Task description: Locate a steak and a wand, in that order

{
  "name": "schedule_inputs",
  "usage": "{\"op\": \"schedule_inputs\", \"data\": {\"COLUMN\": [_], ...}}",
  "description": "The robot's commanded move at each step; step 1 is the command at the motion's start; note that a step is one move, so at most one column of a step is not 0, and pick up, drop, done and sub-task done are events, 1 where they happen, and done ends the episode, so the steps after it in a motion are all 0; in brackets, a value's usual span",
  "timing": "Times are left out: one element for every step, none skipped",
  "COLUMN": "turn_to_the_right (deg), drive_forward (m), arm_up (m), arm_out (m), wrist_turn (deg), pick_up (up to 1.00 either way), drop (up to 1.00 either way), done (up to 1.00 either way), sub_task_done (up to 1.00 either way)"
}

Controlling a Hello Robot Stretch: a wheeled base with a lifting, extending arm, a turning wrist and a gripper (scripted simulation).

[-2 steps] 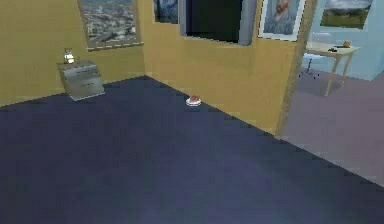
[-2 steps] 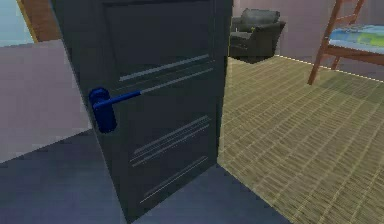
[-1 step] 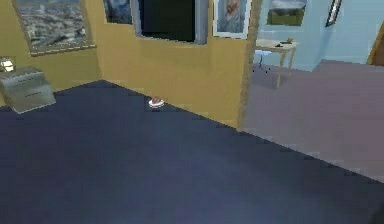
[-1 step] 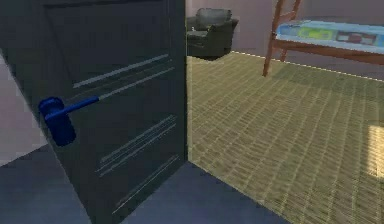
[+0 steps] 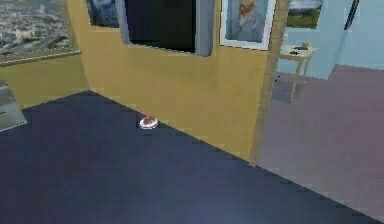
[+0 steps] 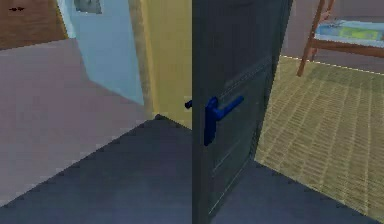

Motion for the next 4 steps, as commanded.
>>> {"op": "schedule_inputs", "data": {"turn_to_the_right": [36.0,0.0,12.0,0.0], "drive_forward": [0.0,0.7,0.0,0.6], "arm_up": [0.0,0.0,0.0,0.0], "arm_out": [0.0,0.0,0.0,0.0], "wrist_turn": [0.0,0.0,0.0,0.0], "pick_up": [0.0,0.0,0.0,0.0], "drop": [0.0,0.0,0.0,0.0], "done": [0.0,0.0,0.0,0.0], "sub_task_done": [0.0,0.0,0.0,0.0]}}
